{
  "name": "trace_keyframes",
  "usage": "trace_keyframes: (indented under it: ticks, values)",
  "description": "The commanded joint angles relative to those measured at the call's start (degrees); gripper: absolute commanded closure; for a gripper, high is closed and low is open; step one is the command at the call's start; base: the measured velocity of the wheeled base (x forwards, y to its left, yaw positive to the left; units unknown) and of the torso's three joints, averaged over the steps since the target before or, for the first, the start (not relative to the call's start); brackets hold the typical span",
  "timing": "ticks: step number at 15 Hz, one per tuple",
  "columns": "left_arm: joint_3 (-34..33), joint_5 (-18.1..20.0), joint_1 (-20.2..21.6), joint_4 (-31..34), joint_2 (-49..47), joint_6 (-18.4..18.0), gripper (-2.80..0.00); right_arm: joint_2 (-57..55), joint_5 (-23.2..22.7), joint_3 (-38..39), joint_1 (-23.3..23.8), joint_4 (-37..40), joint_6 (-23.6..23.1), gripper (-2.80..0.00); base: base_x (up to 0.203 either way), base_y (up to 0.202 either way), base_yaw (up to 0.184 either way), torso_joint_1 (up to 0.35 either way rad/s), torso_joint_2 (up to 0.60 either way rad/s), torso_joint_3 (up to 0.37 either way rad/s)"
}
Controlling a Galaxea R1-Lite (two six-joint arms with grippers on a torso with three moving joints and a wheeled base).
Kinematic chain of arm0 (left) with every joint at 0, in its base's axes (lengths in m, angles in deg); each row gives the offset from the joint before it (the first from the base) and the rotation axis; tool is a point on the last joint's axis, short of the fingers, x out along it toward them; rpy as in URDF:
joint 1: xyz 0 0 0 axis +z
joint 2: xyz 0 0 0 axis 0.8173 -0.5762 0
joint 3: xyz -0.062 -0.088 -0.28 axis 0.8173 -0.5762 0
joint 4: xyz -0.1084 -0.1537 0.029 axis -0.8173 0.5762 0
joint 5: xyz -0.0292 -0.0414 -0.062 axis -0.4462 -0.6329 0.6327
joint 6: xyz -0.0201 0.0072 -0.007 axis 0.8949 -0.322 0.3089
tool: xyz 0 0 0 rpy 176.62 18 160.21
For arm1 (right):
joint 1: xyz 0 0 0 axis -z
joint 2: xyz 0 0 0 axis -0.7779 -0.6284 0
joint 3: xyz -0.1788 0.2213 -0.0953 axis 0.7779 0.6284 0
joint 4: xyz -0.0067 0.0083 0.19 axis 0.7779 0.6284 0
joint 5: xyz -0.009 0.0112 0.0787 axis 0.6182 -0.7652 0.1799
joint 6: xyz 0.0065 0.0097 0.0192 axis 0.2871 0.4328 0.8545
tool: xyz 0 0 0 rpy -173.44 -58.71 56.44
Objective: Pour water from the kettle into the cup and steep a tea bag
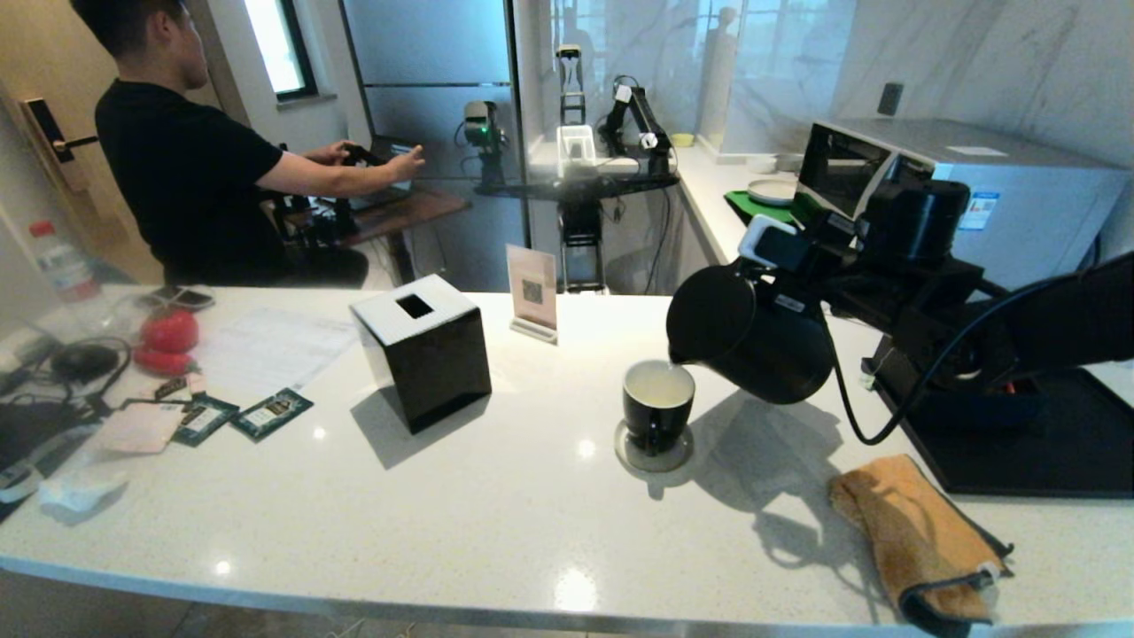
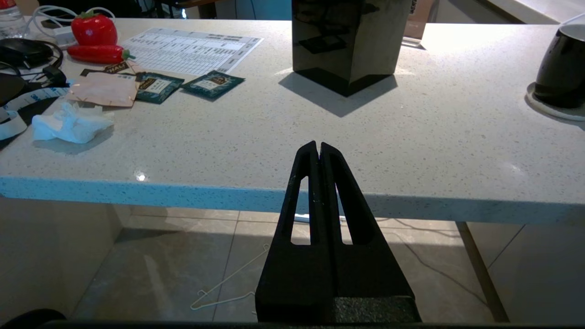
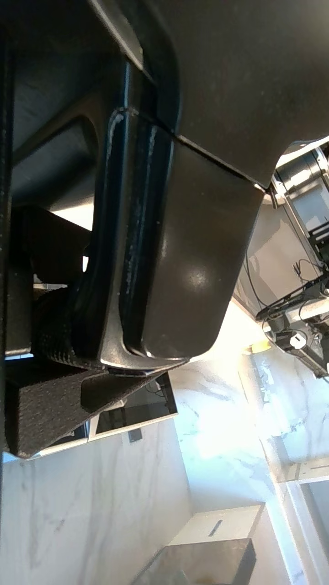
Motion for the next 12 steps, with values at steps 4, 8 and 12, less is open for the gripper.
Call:
trace_keyframes:
  ticks: [4, 8, 12]
  values:
    - [0.0, 0.0, 0.0, 0.0, 0.0, 0.0, 0.00, 1.3, 0.4, -3.4, 0.3, 4.7, 4.5, 0.00, 0.000, 0.000, 0.000, 0.000, 0.00, 0.000]
    - [0.0, 0.0, 0.0, 0.0, 0.0, 0.0, 0.00, 3.3, 0.5, -3.2, 0.5, 8.4, 9.8, 0.00, 0.000, 0.000, 0.000, 0.000, 0.00, 0.000]
    - [0.0, 0.0, 0.0, 0.0, 0.0, 0.0, 0.00, 5.2, 0.4, -3.3, 0.4, 13.0, 16.4, 0.00, 0.000, 0.000, 0.000, 0.000, 0.00, 0.000]
